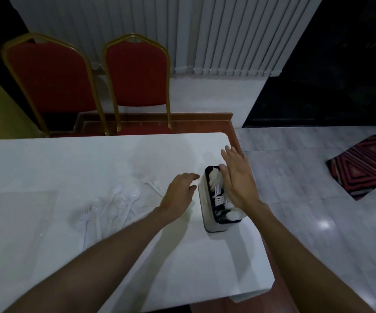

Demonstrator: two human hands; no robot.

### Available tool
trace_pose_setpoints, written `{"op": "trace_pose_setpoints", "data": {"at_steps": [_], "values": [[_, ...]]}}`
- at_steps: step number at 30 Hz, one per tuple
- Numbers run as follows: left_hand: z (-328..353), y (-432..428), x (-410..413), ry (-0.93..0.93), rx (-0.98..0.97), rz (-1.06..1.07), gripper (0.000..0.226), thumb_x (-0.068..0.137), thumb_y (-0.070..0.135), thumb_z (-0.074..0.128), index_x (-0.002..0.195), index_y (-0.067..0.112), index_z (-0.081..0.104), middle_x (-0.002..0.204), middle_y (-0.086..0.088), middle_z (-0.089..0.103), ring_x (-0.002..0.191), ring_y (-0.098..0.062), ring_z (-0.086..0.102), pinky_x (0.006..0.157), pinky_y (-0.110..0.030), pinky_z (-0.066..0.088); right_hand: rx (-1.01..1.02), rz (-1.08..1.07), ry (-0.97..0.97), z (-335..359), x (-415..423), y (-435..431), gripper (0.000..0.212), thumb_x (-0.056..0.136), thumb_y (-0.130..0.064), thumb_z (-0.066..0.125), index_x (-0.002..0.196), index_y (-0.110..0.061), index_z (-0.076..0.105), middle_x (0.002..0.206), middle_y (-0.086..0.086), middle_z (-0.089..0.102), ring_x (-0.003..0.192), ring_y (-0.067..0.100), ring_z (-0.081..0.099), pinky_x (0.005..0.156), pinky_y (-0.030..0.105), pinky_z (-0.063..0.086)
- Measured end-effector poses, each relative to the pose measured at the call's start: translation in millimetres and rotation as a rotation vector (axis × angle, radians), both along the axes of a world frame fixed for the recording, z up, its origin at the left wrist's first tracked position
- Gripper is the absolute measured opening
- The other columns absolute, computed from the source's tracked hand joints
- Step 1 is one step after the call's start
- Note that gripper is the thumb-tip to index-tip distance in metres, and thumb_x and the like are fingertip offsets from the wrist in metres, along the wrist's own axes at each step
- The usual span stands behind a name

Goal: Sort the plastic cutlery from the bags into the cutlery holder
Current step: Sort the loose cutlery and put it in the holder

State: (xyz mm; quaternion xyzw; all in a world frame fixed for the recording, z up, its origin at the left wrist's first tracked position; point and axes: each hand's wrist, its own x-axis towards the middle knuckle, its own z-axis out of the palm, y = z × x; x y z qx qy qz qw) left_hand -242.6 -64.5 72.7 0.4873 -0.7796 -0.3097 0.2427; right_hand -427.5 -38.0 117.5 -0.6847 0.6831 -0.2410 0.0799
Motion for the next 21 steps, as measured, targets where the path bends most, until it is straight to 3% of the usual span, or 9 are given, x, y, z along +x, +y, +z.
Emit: {"op": "trace_pose_setpoints", "data": {"at_steps": [3, 6, 9, 11, 14, 18, 21], "values": [[-10, -2, 29, -0.016, -0.013, 0.081, 0.03, 0.093, 0.007, 0.053, 0.121, 0.011, 0.06, 0.118, -0.005, 0.064, 0.108, -0.023, 0.056, 0.09, -0.021, 0.037, -0.144, 0.003, -0.011, 5, 26, -11, 0.037, 0.099, -0.006, 0.045, 0.135, -0.008, 0.052, 0.142, 0.009, 0.051, 0.132, 0.023, 0.044, 0.113, 0.025, 0.025], [-18, -2, 69, -0.022, -0.004, 0.196, 0.025, 0.09, 0.007, 0.056, 0.114, 0.011, 0.064, 0.11, -0.007, 0.067, 0.103, -0.024, 0.059, 0.088, -0.024, 0.039, -0.163, 0.077, -0.056, 0, 61, -20, 0.035, 0.088, 0.009, 0.053, 0.119, -0.003, 0.063, 0.119, 0.014, 0.066, 0.109, 0.028, 0.061, 0.098, 0.024, 0.04], [-29, 3, 112, 0.004, 0.04, 0.313, 0.024, 0.087, 0.002, 0.058, 0.108, 0.008, 0.066, 0.105, -0.01, 0.068, 0.097, -0.026, 0.061, 0.087, -0.028, 0.043, 0.017, 0.151, -0.145, -17, 99, -22, 0.027, 0.089, 0.004, 0.053, 0.111, -0.004, 0.066, 0.104, 0.012, 0.07, 0.091, 0.025, 0.067, 0.084, 0.031, 0.055], [-37, 10, 139, 0.004, 0.089, 0.385, 0.021, 0.086, 0.0, 0.058, 0.104, 0.007, 0.067, 0.103, -0.011, 0.069, 0.094, -0.025, 0.063, 0.084, -0.027, 0.044, 0.192, 0.141, -0.156, -35, 118, -17, 0.021, 0.091, -0.004, 0.054, 0.107, -0.008, 0.067, 0.098, 0.01, 0.071, 0.085, 0.024, 0.067, 0.076, 0.032, 0.053], [-55, 27, 185, -0.048, 0.155, 0.499, 0.015, 0.083, -0.001, 0.06, 0.093, 0.006, 0.068, 0.093, -0.012, 0.07, 0.087, -0.027, 0.064, 0.076, -0.027, 0.043, 0.416, 0.105, -0.183, -65, 149, -3, 0.016, 0.091, -0.014, 0.06, 0.103, -0.009, 0.068, 0.095, 0.008, 0.071, 0.087, 0.021, 0.065, 0.072, 0.021, 0.044], [-72, 54, 227, -0.101, 0.237, 0.643, 0.008, 0.081, 0.001, 0.064, 0.089, 0.003, 0.065, 0.087, -0.016, 0.066, 0.083, -0.031, 0.062, 0.07, -0.028, 0.039, 0.528, 0.152, -0.16, -92, 185, 13, 0.01, 0.088, -0.015, 0.065, 0.091, -0.006, 0.069, 0.088, 0.008, 0.071, 0.075, 0.015, 0.06, 0.069, 0.025, 0.048], [-82, 72, 248, -0.153, 0.306, 0.747, 0.019, 0.082, 0.008, 0.068, 0.097, 0.001, 0.059, 0.094, -0.017, 0.058, 0.089, -0.031, 0.056, 0.074, -0.032, 0.04, 0.596, 0.163, -0.132, -109, 217, 20, 0.016, 0.087, -0.021, 0.067, 0.087, -0.005, 0.066, 0.085, 0.009, 0.068, 0.075, 0.018, 0.06, 0.07, 0.031, 0.052]]}}
